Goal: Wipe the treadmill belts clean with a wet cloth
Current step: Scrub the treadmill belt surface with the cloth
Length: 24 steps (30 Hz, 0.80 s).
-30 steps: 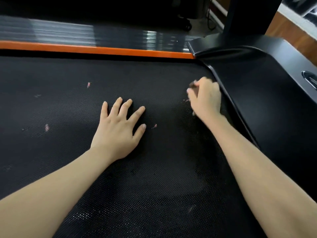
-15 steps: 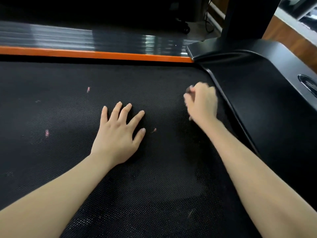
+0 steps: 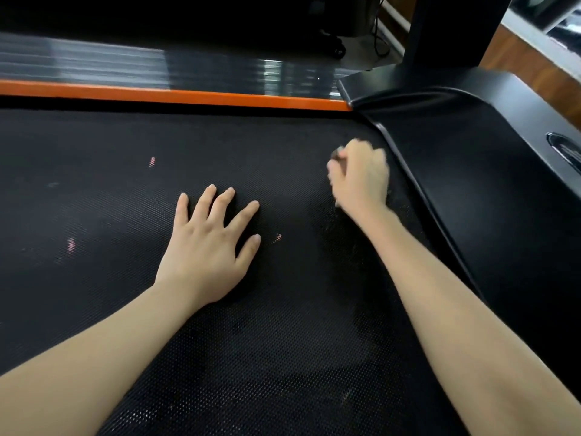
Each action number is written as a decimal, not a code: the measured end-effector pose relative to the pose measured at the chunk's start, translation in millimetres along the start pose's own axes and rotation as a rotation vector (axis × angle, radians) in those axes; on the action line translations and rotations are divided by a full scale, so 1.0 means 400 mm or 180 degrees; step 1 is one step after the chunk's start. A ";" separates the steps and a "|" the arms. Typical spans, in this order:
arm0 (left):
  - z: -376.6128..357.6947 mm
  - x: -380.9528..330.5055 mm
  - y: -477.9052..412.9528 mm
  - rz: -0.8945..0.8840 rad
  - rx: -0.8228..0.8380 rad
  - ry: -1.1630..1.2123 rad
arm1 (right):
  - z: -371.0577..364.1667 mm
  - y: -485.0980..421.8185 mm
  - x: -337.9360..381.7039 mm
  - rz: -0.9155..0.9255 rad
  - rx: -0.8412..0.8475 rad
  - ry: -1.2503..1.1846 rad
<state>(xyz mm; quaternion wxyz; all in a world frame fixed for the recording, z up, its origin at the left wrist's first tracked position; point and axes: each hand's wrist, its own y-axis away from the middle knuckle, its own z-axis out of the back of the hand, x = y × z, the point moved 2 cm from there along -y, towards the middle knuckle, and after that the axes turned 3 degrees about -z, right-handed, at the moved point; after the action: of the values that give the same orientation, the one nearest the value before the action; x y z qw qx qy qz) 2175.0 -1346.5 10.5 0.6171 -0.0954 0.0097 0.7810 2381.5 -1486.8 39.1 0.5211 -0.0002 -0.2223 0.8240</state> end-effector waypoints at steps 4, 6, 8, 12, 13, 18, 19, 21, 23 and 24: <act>-0.002 0.001 -0.002 -0.0006 -0.0006 -0.0004 | 0.027 0.154 0.041 0.1392 0.0177 -0.0558; -0.003 0.003 -0.001 -0.0019 -0.0011 -0.0002 | 0.021 0.092 0.014 0.1223 0.0153 -0.0419; -0.003 0.004 -0.002 -0.0015 -0.0031 0.0008 | 0.000 -0.015 -0.031 0.0498 -0.0062 -0.0229; -0.004 0.003 -0.002 -0.0010 -0.0040 0.0005 | -0.045 -0.151 -0.063 -0.0455 -0.0104 0.0204; -0.004 0.003 -0.002 -0.0023 -0.0039 0.0005 | -0.048 -0.152 -0.053 -0.0521 -0.0068 0.0205; -0.002 0.003 -0.001 -0.0023 -0.0006 -0.0007 | -0.018 -0.004 0.013 0.0814 0.0389 -0.0175; -0.002 0.003 -0.001 -0.0026 0.0001 -0.0008 | -0.011 0.014 0.011 0.1042 0.0555 -0.0299; 0.000 0.004 0.000 -0.0034 0.0003 -0.0012 | -0.006 -0.011 -0.008 0.1169 0.0647 -0.0275; 0.002 0.004 0.000 -0.0042 -0.0004 -0.0019 | -0.026 -0.086 -0.042 0.0749 0.0342 0.0107; 0.003 0.004 0.000 -0.0045 -0.0009 -0.0020 | -0.036 -0.127 -0.057 0.0387 0.0197 0.0273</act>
<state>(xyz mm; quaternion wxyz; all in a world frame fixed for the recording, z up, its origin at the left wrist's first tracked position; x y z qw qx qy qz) 2174.6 -1344.9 11.3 0.6224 -0.0939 0.0061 0.7770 2438.7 -1483.0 39.4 0.4789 -0.0329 -0.1737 0.8599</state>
